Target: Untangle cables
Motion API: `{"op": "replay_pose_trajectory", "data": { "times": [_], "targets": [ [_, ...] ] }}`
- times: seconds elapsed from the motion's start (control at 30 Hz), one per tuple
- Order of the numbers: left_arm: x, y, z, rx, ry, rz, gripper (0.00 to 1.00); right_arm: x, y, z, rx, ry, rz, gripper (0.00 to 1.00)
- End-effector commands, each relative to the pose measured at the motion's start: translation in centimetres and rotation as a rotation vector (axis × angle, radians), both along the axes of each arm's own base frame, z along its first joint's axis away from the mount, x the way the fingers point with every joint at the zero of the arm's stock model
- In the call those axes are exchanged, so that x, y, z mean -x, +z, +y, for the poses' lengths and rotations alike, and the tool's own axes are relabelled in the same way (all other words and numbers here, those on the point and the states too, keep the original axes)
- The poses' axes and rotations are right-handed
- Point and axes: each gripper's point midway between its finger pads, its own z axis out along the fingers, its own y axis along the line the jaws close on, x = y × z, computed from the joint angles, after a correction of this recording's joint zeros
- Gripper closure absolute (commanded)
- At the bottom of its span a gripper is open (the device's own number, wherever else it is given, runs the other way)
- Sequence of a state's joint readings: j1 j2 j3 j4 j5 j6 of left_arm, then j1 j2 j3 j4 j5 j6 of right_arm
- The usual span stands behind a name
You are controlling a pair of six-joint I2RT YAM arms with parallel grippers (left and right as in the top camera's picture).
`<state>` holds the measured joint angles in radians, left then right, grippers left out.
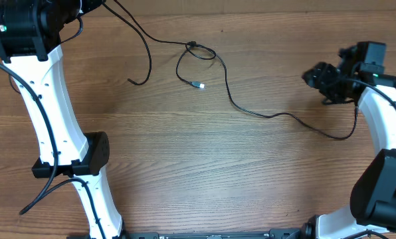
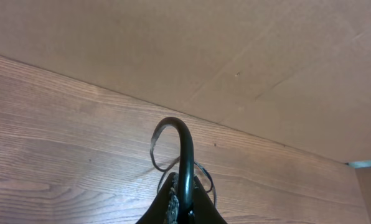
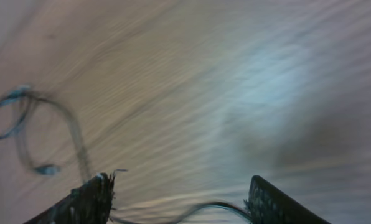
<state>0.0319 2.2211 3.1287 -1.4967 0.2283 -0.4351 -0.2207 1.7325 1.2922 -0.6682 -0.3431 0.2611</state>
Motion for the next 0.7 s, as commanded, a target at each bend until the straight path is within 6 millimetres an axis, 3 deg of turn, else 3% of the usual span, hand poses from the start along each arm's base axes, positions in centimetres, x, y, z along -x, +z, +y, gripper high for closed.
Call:
{"op": "replay_pose_trajectory", "data": {
  "times": [0.0,0.07,0.17,0.3,0.37,0.47,0.67],
  "targets": [
    [0.2,0.3,-0.9,-0.011,-0.034,-0.013,0.96,-1.7,3.5,5.7,-0.083,0.188,-0.144,0.09],
    [0.2,0.3,-1.0,-0.011,-0.035,-0.013,0.96,-2.2,4.0,8.2,-0.023,0.319,-0.213,0.0],
    [0.2,0.3,-1.0,-0.011,-0.036,-0.011,0.96,-2.8,4.8,11.9,0.053,0.48,-0.314,0.0],
    [0.2,0.2,-1.1,-0.011,-0.038,-0.009,0.96,-4.0,3.9,14.0,0.22,0.523,-0.349,0.0],
    [0.2,0.2,-1.1,-0.011,-0.038,-0.009,0.96,-4.2,1.8,15.0,0.291,0.534,-0.305,0.01],
    [0.2,0.2,-1.1,-0.011,-0.038,-0.008,0.96,-3.7,-1.3,17.6,0.345,0.687,-0.286,0.02],
    [0.5,-0.1,-1.1,-0.01,-0.038,0.009,0.96,-3.6,-6.6,20.7,0.408,0.752,-0.229,0.1]
  ]
}}
